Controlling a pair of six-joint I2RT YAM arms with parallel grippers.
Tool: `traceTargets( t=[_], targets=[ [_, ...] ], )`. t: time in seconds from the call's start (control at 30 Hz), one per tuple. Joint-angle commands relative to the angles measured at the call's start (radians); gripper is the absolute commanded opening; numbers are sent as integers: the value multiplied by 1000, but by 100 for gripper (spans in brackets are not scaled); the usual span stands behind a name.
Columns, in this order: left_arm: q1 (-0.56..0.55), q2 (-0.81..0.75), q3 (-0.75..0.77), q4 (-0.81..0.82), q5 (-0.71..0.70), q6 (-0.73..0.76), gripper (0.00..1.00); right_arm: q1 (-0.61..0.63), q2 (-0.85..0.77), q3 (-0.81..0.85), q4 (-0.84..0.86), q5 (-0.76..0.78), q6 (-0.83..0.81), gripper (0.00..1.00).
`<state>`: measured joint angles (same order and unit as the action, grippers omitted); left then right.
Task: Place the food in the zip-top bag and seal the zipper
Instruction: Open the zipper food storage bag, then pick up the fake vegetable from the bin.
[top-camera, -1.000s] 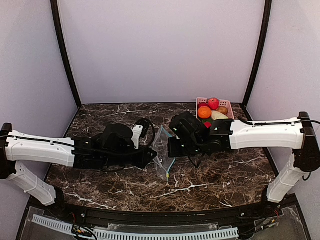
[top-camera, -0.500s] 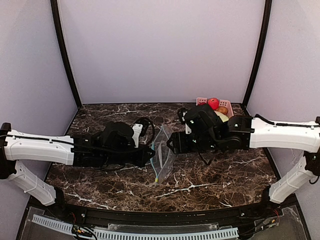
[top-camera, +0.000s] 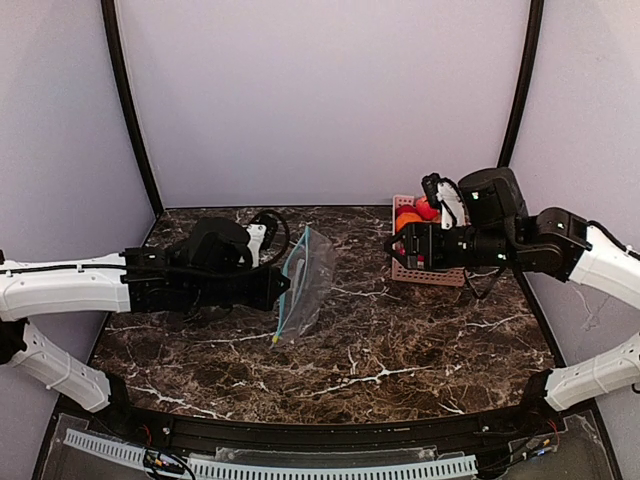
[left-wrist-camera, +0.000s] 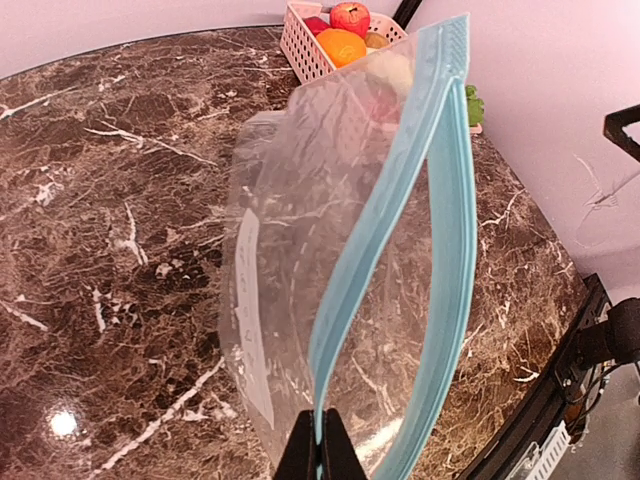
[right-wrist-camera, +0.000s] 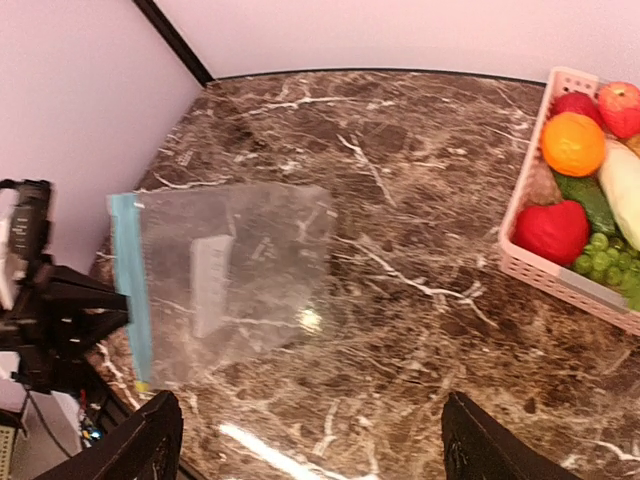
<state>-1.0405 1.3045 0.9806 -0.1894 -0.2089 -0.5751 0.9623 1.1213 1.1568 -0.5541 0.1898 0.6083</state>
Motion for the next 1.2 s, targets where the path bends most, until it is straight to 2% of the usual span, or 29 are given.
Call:
traceTargets(
  t=[0.0, 0.23, 0.4, 0.77, 1.17],
  targets=[
    [11, -46, 95, -209, -72, 71, 1, -140, 44, 30, -136, -11, -132, 90],
    [20, -45, 202, -482, -239, 113, 1, -416, 209, 125, -169, -122, -303, 92],
    [42, -11, 242, -582, -248, 139, 1, -566, 362, 202, -165, -213, -405, 90],
    [66, 100, 199, -420, -23, 141, 1, -713, 650, 367, -159, -212, -549, 91],
    [68, 198, 177, -281, 120, 111, 1, -769, 792, 431, -132, -211, -652, 89]
  ],
)
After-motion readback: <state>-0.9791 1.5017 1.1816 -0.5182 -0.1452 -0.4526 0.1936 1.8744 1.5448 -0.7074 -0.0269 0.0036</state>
